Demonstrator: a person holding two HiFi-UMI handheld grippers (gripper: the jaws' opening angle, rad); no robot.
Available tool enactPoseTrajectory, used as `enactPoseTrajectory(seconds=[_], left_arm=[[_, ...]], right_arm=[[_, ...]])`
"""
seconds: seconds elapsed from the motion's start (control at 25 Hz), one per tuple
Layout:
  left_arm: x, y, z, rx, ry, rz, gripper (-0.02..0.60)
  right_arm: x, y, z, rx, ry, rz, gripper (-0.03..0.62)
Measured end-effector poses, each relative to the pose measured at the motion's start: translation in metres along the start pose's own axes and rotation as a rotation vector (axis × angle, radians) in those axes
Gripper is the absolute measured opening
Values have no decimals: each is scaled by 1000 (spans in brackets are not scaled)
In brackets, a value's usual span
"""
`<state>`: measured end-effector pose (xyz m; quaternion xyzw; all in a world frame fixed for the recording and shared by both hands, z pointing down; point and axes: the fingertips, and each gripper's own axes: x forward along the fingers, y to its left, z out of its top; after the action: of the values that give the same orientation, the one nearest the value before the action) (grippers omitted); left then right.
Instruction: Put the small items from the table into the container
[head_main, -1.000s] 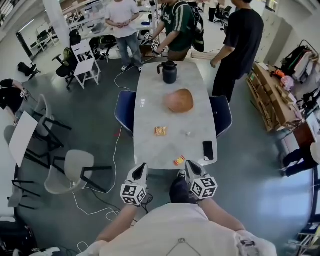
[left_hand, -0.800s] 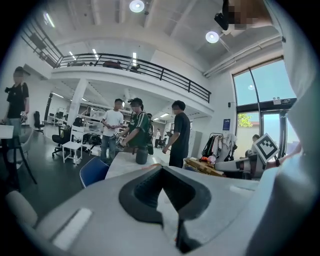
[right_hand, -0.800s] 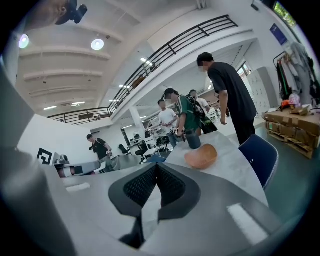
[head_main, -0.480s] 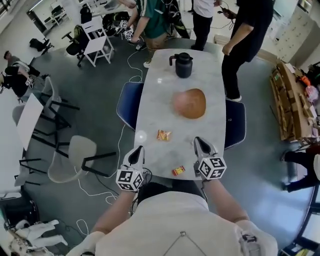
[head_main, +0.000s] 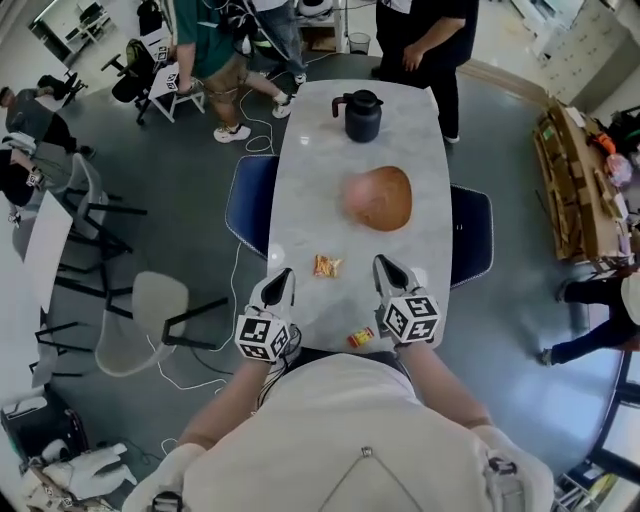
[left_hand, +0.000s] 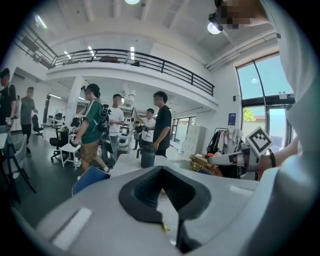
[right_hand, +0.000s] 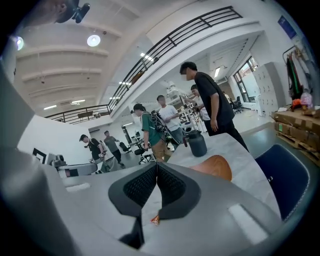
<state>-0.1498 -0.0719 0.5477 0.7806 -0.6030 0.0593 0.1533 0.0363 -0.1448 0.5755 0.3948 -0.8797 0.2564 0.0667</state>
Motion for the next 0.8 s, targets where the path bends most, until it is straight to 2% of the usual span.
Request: enactPoseTrajectory(seconds=[0.24, 0.4, 0.8], left_arm=[[22, 13, 3, -3, 4, -25, 5], [21, 25, -3, -22, 15, -8, 5], [-13, 54, -34, -76, 62, 95, 5]], right_arm=[[19, -2, -14, 3, 77, -15, 37], [37, -6, -34, 9, 152, -12, 48], [96, -6, -146, -42, 443, 51, 143]])
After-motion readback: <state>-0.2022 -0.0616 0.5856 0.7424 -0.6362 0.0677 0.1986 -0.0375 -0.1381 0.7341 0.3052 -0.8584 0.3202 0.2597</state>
